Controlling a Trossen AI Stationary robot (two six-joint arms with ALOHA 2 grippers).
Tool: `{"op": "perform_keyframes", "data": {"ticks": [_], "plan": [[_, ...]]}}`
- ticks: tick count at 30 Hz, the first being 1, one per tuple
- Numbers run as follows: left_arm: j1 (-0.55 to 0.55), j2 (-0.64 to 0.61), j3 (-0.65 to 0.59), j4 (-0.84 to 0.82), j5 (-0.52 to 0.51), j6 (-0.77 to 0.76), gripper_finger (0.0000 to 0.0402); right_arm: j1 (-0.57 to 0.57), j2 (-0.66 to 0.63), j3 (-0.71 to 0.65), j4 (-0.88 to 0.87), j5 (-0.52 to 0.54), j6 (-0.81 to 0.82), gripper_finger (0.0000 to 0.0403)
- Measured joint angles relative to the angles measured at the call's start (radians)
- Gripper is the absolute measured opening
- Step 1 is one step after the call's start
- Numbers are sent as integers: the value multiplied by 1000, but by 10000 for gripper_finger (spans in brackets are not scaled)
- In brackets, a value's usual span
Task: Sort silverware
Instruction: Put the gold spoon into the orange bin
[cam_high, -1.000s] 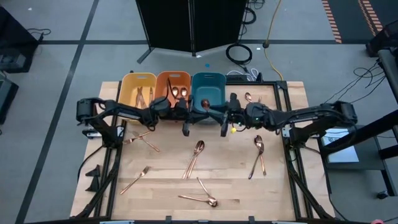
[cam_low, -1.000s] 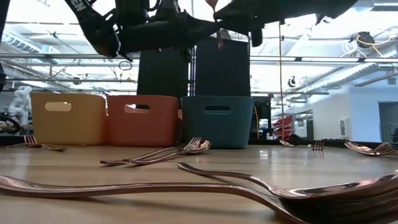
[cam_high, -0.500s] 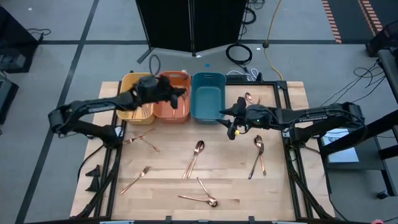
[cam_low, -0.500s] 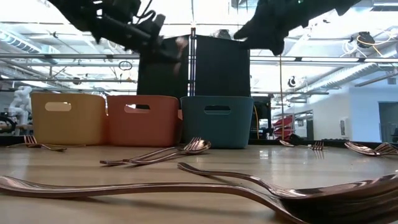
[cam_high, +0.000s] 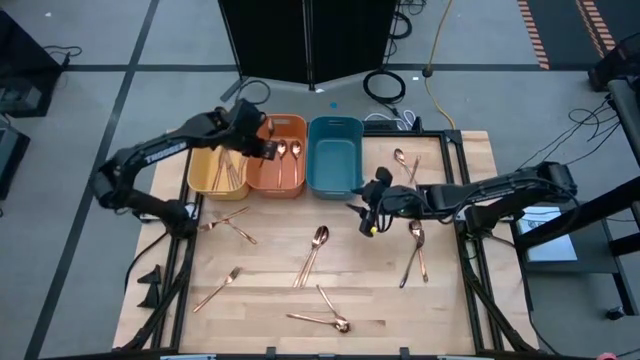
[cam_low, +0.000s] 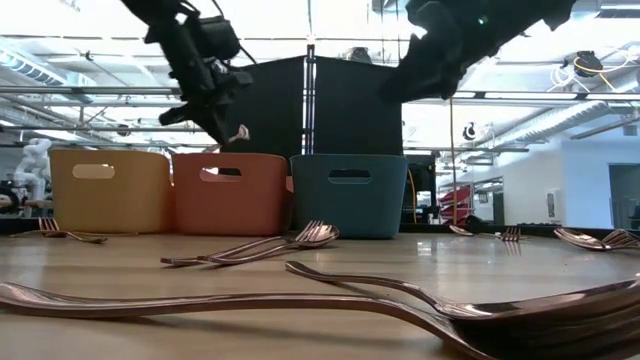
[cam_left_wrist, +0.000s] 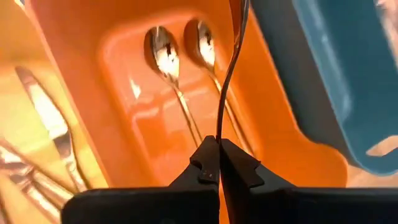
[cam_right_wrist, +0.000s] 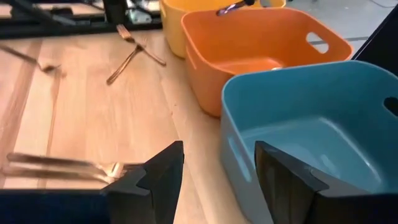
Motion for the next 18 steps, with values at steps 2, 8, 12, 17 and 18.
{"op": "perform_keyframes", "data": {"ticks": [2, 8, 12, 17, 18], "plan": [[0, 61, 57, -65, 1, -5, 0, 5, 6, 0, -3, 2, -3, 188], [1, 232, 166, -153, 37, -25, 0, 8, 6, 0, -3, 2, -10, 188], [0, 306, 215, -202, 40, 6, 5, 8, 6, 0, -15, 2, -6, 188], [1, 326, 228, -210, 40, 84, 35, 8, 6, 0, -35, 2, 1, 188], [1, 325, 229, -208, 39, 85, 43, 8, 6, 0, -39, 1, 1, 188]]}}
